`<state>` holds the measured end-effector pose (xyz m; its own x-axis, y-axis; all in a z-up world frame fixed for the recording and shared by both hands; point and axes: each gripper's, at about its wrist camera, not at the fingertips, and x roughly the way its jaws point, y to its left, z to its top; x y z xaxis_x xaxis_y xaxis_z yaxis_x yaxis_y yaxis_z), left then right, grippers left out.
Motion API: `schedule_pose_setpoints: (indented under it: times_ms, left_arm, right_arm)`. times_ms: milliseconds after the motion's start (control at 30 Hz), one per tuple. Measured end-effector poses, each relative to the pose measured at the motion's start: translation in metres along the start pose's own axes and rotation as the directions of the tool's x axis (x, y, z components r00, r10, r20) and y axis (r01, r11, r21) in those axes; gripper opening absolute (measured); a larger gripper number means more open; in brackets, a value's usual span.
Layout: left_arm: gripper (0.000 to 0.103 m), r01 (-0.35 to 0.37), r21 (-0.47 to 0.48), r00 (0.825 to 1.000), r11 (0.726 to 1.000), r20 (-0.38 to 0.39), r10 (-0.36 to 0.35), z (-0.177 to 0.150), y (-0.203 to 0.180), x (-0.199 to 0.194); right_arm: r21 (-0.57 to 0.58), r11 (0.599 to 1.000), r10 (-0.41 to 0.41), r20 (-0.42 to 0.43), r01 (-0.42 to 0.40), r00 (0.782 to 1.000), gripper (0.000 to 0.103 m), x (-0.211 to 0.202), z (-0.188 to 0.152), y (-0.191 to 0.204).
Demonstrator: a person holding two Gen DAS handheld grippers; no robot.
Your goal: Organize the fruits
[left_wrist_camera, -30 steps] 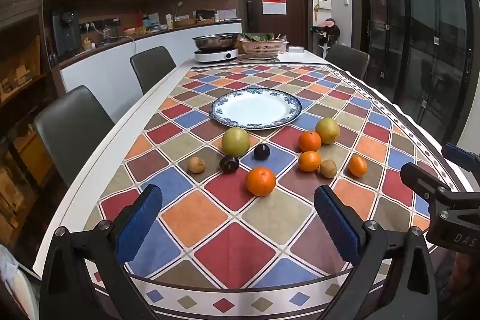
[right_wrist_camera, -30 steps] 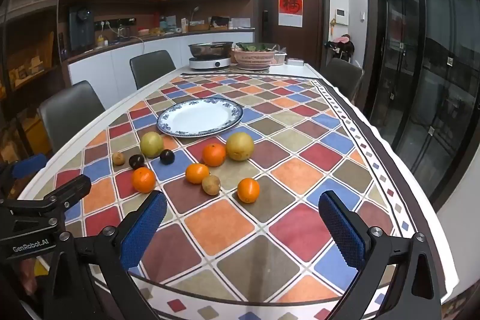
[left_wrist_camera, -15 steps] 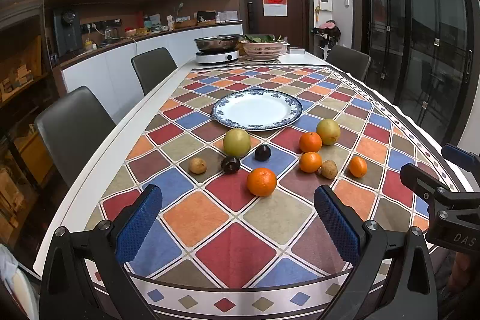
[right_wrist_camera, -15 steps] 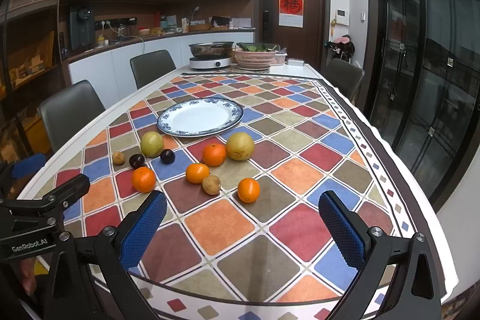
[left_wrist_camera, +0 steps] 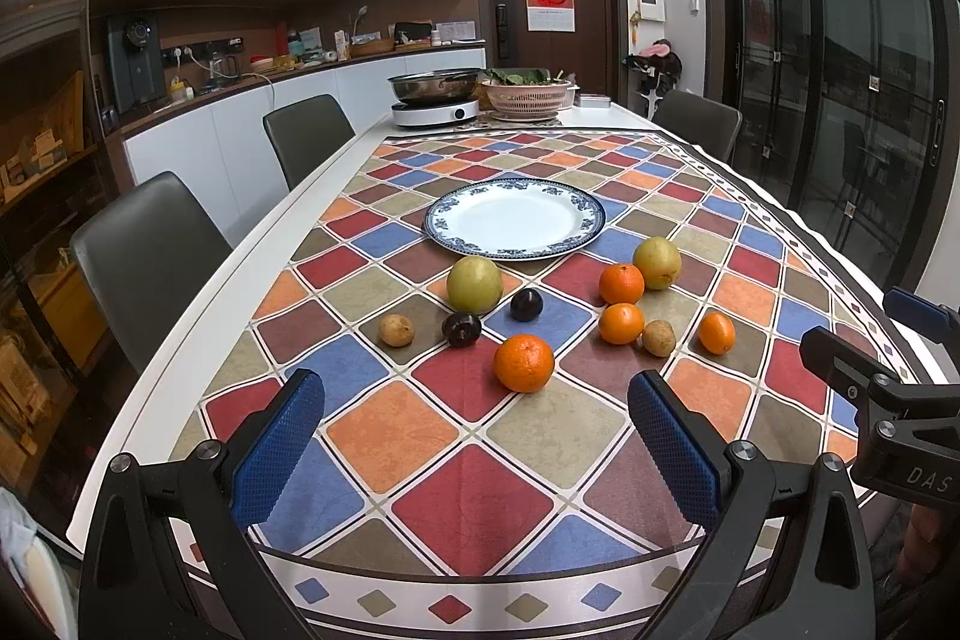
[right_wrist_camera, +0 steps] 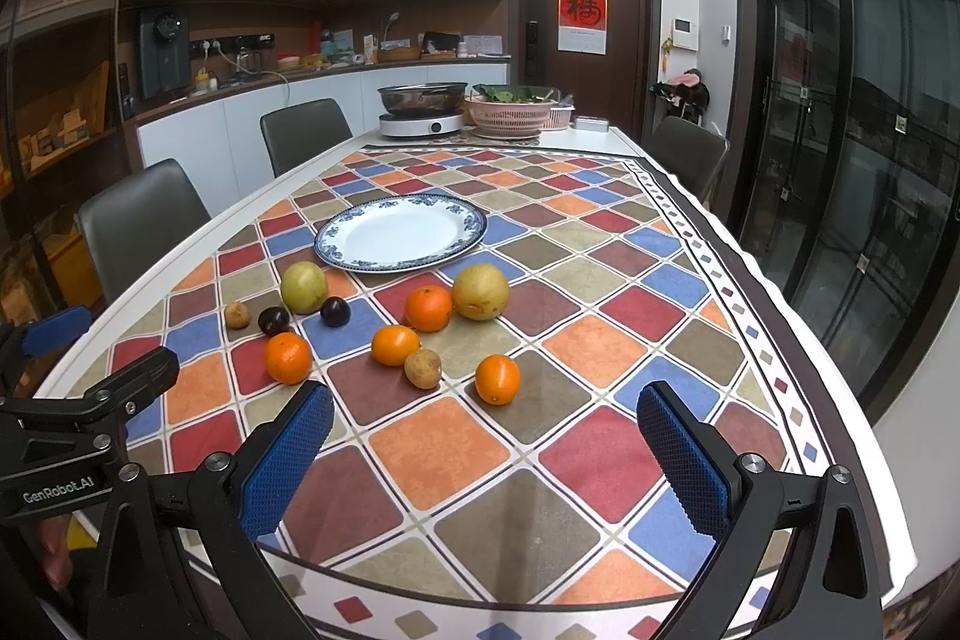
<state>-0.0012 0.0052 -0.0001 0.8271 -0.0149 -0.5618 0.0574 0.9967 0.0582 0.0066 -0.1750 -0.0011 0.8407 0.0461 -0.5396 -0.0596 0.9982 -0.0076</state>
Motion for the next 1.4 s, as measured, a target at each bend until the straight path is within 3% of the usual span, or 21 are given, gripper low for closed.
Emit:
schedule_pose_setpoints:
  times_ms: [1400]
  left_arm:
    - [0.103, 0.005, 0.002, 1.0, 1.0, -0.013, -0.005, -0.004, -0.0013, 0.0024]
  right_arm:
    - [-0.003, 1.0, 0.0, -0.005, 0.0, 1.0, 0.102, -0.0008, 0.0014, 0.0005]
